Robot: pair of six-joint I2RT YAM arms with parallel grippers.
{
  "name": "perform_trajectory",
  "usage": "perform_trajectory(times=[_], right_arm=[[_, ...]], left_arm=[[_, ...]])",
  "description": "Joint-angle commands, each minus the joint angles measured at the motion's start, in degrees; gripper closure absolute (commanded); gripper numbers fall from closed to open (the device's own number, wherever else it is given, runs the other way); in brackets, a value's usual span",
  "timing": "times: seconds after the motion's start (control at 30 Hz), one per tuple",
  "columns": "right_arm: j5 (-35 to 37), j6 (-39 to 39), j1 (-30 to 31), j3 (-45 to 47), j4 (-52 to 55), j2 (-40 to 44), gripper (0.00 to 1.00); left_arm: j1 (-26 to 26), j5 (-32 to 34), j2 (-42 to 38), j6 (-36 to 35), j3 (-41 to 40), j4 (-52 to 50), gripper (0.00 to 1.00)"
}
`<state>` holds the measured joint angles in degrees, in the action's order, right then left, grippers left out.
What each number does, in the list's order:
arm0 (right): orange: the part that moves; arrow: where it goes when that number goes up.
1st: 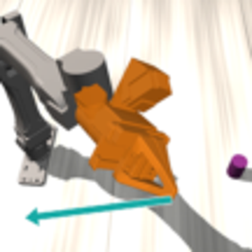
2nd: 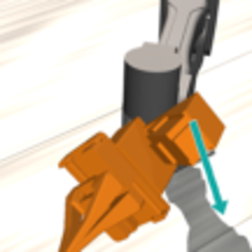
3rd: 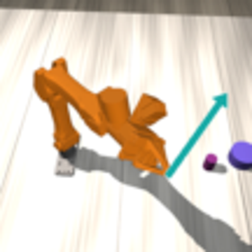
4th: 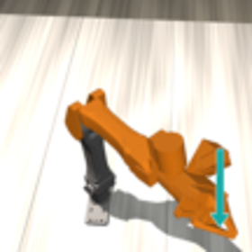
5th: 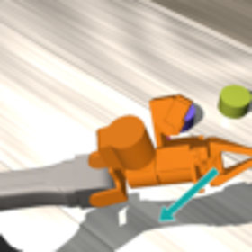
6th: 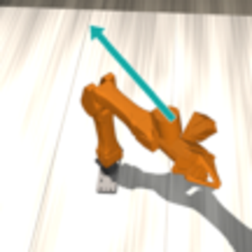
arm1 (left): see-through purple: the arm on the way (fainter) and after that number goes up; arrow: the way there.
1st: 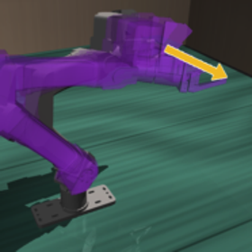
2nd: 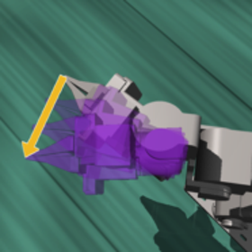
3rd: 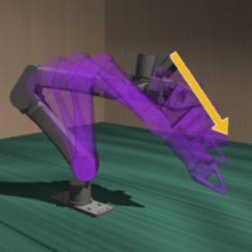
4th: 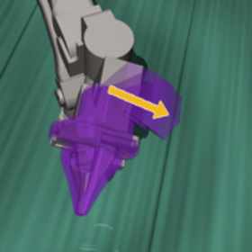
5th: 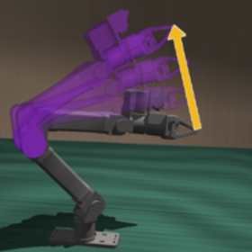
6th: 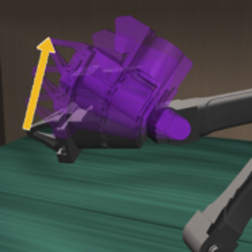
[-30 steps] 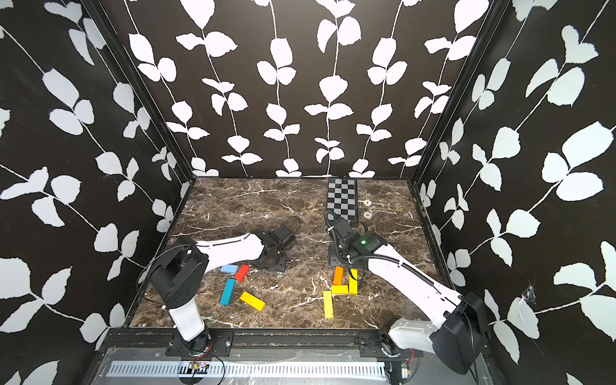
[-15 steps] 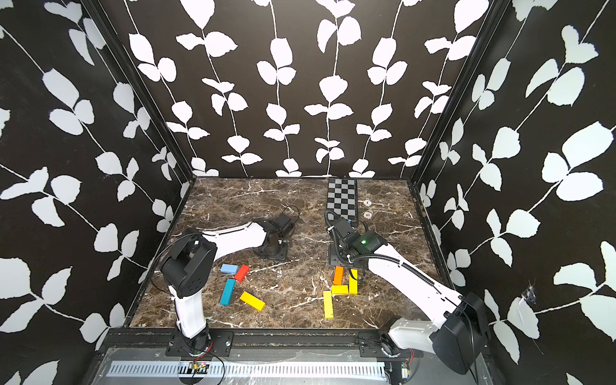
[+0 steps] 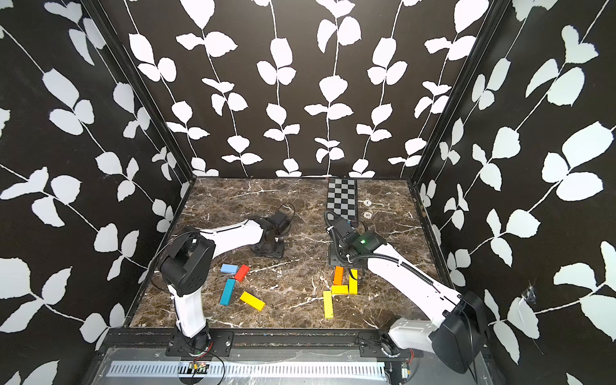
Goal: Assemble the letter h with building blocks
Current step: Assemble the building block at the center of the board.
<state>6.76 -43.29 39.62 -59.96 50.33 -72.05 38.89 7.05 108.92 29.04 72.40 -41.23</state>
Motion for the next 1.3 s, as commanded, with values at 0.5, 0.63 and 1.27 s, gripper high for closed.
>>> perform_trajectory(times=[0.5,0.63,1.27], right_arm=[[0.9,-1.1,0.1,-0.1,0.8,0.6,0.33],[1.0,-1.0,0.1,0.0,0.8,0.8,0.33],[1.2,-1.2,0.1,0.3,0.8,1.0,0.33]], left_arm=[[0.1,-1.7,2.6,-0.8,2.5,-1.5,0.28],[0.1,-2.2,2.6,-0.8,2.5,-1.3,0.30],[0.1,0.8,1.6,-2.2,3.2,-2.7,0.20]])
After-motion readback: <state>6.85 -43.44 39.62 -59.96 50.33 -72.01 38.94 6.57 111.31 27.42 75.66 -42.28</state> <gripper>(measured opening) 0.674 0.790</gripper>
